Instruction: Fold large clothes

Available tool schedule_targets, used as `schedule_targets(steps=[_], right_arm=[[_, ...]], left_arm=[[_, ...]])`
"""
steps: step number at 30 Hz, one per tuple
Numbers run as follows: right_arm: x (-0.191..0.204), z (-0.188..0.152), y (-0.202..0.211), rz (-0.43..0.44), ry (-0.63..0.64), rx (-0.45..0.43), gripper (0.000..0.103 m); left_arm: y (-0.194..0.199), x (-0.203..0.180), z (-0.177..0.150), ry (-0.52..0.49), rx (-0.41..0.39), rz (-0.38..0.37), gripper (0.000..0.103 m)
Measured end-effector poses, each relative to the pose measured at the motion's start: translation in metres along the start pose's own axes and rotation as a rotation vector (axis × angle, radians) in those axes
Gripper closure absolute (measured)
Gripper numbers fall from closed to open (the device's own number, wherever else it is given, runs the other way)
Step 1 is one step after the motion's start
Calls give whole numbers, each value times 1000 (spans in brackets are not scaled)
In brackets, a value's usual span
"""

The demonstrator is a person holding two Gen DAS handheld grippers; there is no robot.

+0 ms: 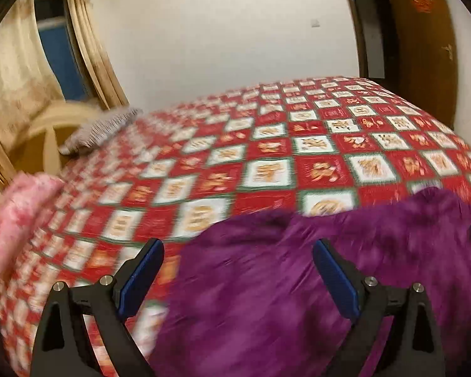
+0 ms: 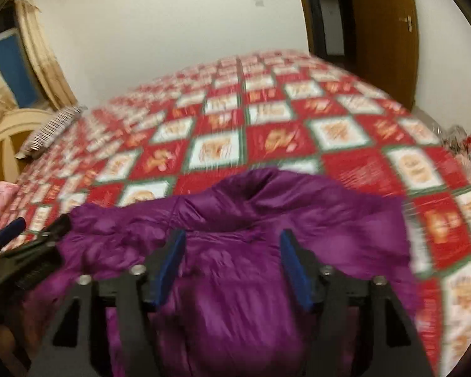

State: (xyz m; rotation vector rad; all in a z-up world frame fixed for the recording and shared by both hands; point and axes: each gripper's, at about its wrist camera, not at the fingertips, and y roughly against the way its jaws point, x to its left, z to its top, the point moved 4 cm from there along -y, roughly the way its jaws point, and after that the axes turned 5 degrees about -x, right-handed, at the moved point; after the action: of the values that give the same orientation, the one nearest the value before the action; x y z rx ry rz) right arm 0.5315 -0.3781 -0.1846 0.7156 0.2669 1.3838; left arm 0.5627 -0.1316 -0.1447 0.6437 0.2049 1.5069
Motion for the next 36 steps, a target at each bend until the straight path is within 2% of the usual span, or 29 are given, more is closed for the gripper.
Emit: schedule_targets(steps=[2,6,8,13,18,20,24,28,30,33,36], right_arm=[[-16,-13,36,2,-4,16,28],[-37,-55,91,3,-3,58,28],[-44,-77,114,-3,-7,71,26],[-62,-137,163,-55,-15,106,23],[-71,-185,197,-96,27,161,23],[-77,-201,209,-104,27,178,23],[-95,-217,238,-134,7,179,23],[-113,-226,268,-155,-29,152,23],[-111,-230,277,-137,-41,141,23],[-97,-237,279,-95,-27,144,23],[-81,-244,281,-29,-17,157,23]], left_arm=[[22,21,-28,-18,17,6,7],[57,58,-108,-23,135,1,7],[77,73,-147,-32,170,25,7],[119,93,-208,-19,225,24,7],[148,98,-229,11,227,-3,7],[159,102,-231,10,205,14,7],[187,126,-220,49,113,61,7],[210,146,-222,92,94,53,7],[220,146,-226,91,89,40,7],[248,148,-228,92,34,27,7],[264,144,-233,97,16,-56,7]])
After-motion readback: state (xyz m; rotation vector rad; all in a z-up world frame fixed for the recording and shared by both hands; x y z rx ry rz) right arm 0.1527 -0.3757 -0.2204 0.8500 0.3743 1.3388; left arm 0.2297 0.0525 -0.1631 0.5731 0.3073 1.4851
